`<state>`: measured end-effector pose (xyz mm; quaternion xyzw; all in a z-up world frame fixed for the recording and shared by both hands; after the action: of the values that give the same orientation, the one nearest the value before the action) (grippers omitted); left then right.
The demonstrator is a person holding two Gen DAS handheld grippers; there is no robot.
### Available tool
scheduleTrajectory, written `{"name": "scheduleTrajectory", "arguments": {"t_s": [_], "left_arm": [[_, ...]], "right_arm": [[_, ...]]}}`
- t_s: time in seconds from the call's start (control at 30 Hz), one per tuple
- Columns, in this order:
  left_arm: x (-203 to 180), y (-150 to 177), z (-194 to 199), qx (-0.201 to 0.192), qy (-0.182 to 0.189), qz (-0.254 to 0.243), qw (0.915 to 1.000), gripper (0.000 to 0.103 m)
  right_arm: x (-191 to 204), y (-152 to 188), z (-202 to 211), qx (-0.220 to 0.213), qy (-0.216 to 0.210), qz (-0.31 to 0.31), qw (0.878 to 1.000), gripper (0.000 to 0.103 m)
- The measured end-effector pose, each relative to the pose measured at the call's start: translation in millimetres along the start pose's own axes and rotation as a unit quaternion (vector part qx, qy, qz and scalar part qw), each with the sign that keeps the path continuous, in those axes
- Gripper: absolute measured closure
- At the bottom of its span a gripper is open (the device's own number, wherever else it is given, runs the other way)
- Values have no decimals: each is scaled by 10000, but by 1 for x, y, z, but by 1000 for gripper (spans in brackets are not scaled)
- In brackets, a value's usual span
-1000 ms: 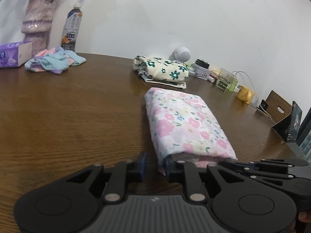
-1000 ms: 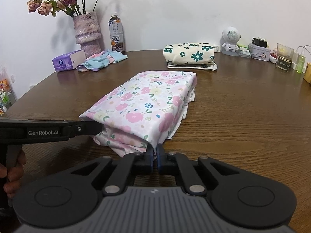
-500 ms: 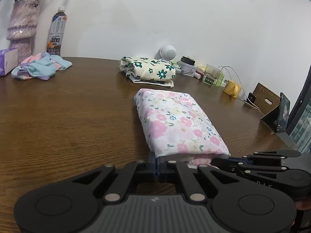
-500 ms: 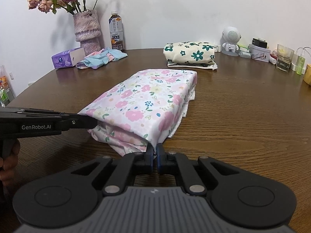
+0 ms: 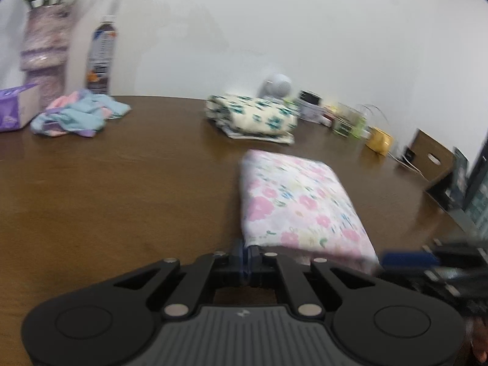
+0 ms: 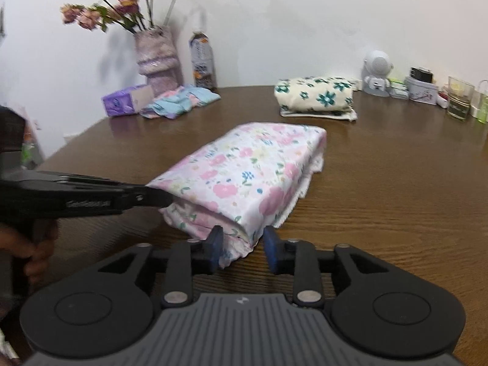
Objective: Fold clothes
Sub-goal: 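Open both grippers and release the tucked dress bundle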
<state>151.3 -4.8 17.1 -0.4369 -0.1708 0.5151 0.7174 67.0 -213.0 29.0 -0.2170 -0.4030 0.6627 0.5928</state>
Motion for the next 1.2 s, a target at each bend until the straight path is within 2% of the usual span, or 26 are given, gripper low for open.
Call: {"name": "scheduleTrajectory", "arguments": {"t_s": [0.03, 0.13, 0.23, 0.3, 0.37, 0.47, 0.53, 0.73, 0.93, 1.07, 1.2], "left_arm": [[7, -3, -1, 1, -67, 116, 9999, 100], [29, -7, -1, 40, -304, 618, 9976, 81], [35, -3, 10, 64, -211, 823, 9964, 78], [31, 1, 20, 76, 90, 874, 9961, 75], [22, 6, 28, 88, 507, 914, 9945, 63], [-1, 10, 33, 97, 942, 885, 9916, 57], [-16, 10, 32, 67, 1077, 831, 9907, 57], [-47, 10, 14, 158, 722, 410, 9964, 62], [-57, 14, 4, 271, 546, 111, 9981, 98], [-52, 14, 5, 277, 458, -65, 9985, 100], [-26, 10, 15, 278, 323, -176, 9989, 100]], "right_arm": [[-1, -1, 3, 5, -110, -28, 9999, 71], [-8, -7, 1, 10, -180, -76, 9998, 67], [-17, -14, -3, 14, -187, -115, 9998, 66], [-23, -19, -6, 16, -192, -141, 9997, 66], [-29, -23, -9, 19, -197, -167, 9997, 66], [-38, -30, -14, 22, -204, -205, 9996, 64], [-44, -35, -17, 25, -208, -231, 9995, 64], [-59, -45, -27, 23, -177, -281, 9994, 61], [-69, -36, -29, 66, -215, -484, 9986, 59], [-69, -32, -27, 72, -270, -504, 9983, 59], [-64, -31, -23, 80, -390, -390, 9984, 59]]}}
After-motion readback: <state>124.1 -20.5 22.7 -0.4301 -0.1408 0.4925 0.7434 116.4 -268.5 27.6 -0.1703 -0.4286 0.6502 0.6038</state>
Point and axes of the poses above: each gripper's, at about its wrist camera, not at the fingertips, and z roughly against the way its jaws point, x to its left, y to its underside, the point moved 1 cm from there along -z, roughly the way its jaws point, and after that the axes turned 4 degrees about -z, right-handed, at the moved point
